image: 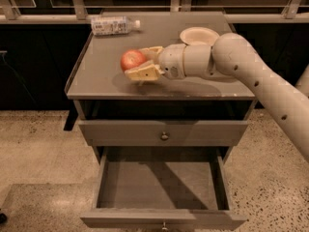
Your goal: Pick apple from middle drawer and place on counter
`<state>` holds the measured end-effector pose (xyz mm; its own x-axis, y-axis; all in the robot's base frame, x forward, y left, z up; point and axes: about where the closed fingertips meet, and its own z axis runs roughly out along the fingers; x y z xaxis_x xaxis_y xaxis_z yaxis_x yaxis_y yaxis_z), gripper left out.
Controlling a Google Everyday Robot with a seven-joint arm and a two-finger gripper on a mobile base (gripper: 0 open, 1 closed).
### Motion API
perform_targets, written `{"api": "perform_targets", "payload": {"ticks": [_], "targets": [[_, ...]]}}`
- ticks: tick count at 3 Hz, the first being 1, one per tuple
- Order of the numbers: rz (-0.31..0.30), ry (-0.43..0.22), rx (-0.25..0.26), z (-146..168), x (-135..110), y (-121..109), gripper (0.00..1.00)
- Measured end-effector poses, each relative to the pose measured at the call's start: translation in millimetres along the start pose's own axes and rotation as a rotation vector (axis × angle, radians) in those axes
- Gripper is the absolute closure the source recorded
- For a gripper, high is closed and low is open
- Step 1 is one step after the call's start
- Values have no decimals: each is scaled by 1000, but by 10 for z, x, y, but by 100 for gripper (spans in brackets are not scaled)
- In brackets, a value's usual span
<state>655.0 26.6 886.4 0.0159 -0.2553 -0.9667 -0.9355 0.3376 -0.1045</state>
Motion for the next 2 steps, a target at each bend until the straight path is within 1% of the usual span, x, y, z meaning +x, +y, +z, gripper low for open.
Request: {"api": "perform_targets", "payload": {"ticks": [1, 2], "targets": [[11, 8, 13, 188, 88, -121, 81], [11, 8, 12, 197, 87, -120, 58]]}}
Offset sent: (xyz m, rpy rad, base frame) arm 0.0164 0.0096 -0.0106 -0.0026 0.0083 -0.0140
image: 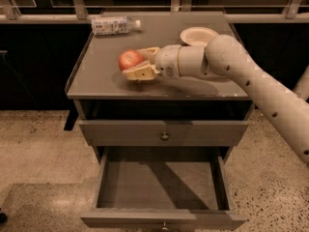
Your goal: Pick apple from middle drawer and place on counter
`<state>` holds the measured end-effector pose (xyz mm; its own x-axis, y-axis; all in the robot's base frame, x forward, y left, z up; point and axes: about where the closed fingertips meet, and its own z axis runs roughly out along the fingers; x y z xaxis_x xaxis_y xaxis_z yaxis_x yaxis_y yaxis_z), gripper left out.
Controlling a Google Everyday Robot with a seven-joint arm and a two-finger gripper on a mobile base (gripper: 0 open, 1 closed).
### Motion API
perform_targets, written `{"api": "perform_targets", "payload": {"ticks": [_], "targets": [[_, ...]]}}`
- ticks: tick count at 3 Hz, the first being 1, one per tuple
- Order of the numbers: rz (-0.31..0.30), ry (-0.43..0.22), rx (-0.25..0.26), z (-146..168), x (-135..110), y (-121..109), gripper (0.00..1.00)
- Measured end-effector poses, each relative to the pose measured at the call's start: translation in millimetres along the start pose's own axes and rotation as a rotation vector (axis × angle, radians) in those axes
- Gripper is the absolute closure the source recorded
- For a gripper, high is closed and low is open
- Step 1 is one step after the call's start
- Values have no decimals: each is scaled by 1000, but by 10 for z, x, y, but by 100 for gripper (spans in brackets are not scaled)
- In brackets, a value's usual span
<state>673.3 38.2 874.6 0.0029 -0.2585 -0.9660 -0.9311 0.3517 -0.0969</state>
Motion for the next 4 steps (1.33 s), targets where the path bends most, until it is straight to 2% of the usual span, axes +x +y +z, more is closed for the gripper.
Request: {"api": "perform_targets", "payload": {"ticks": [2, 3, 4], "targets": [[-10, 6, 5, 13, 43, 14, 12], [-10, 6, 5, 13, 43, 15, 0], [-10, 6, 5, 13, 43, 15, 0]]}}
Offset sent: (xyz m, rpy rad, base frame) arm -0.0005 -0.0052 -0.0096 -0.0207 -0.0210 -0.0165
